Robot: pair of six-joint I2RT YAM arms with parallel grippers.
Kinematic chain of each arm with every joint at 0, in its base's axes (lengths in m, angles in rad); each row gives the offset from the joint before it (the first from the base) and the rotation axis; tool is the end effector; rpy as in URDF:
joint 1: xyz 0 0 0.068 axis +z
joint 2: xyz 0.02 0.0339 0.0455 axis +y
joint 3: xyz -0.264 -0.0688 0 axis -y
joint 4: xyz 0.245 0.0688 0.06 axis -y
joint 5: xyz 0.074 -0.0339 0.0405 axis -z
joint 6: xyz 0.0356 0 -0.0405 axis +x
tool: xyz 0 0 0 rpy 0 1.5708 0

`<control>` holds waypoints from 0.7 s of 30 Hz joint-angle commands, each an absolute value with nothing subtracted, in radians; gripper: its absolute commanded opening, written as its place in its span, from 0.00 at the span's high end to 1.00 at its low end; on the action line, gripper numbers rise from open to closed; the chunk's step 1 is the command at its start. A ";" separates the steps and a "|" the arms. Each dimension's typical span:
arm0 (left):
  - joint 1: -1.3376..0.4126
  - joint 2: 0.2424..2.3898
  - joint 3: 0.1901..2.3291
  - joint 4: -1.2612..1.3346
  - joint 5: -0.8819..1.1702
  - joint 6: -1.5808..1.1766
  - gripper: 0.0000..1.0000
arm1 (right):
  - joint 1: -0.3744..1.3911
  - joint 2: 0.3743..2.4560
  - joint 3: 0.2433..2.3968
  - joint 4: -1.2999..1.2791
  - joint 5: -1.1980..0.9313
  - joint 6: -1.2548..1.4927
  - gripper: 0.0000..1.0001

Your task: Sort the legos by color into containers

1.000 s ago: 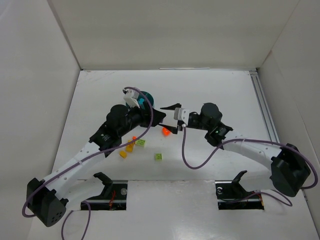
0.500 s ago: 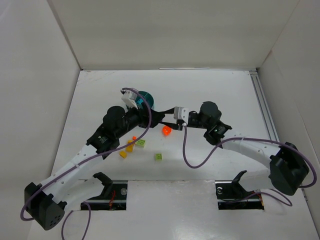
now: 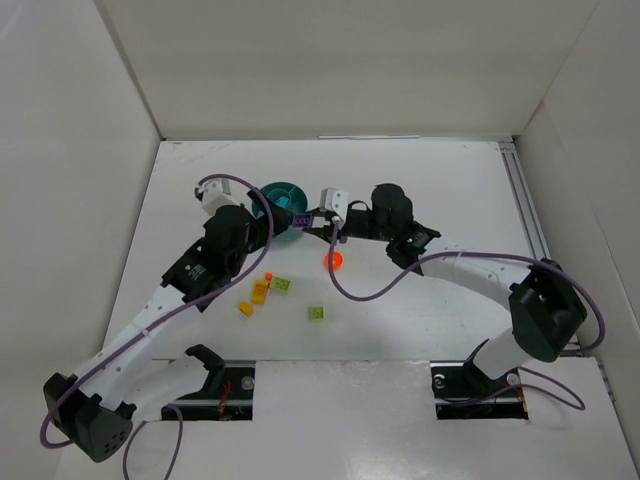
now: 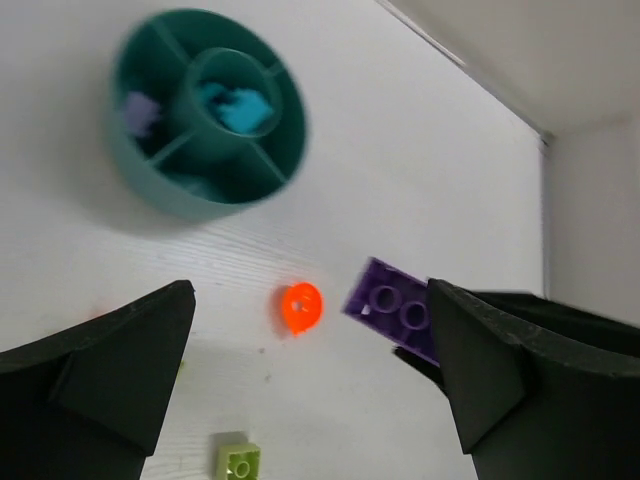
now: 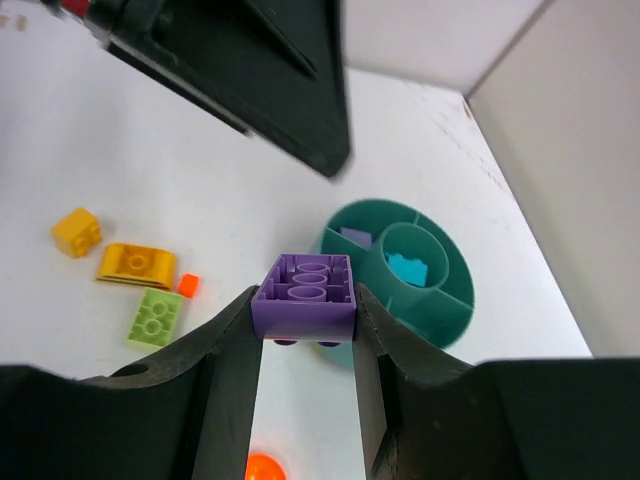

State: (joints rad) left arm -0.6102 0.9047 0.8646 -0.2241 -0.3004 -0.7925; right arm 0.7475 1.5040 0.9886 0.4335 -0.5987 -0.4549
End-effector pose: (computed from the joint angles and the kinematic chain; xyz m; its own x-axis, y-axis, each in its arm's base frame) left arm 0.1768 -0.1107 0.3430 -0.3733 -0.5690 -0.7327 0.0675 0.7711 -0.6332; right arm 0.2417 0.2514 0.2999 0.3738 -0.1484 -0.9156 -0.9009 0.1768 -0.3965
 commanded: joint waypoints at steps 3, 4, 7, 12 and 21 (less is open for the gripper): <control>-0.522 0.936 0.910 -0.511 -0.561 -1.008 0.00 | 0.749 1.624 1.219 0.252 -0.469 -0.452 0.93; -0.505 0.936 0.901 -0.511 -0.540 -1.008 0.00 | 0.749 1.650 1.256 0.224 -0.483 -0.466 0.93; -0.437 0.925 0.865 -0.500 -0.493 -0.983 0.00 | 0.749 1.755 1.389 0.138 -0.494 -0.517 0.93; -0.359 0.850 0.825 -0.500 -0.472 -1.009 0.00 | 0.768 1.917 1.630 -0.046 -0.485 -0.624 0.92; -0.321 0.801 0.764 -0.511 -0.503 -1.066 0.00 | 0.827 2.169 2.034 -0.331 -0.295 -0.724 0.92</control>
State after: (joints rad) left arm -0.3244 0.8154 0.7841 -0.4965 -0.4786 -1.0344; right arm 0.8116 2.1502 1.9381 -0.2295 -0.3622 -0.6865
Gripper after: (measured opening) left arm 0.997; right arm 0.431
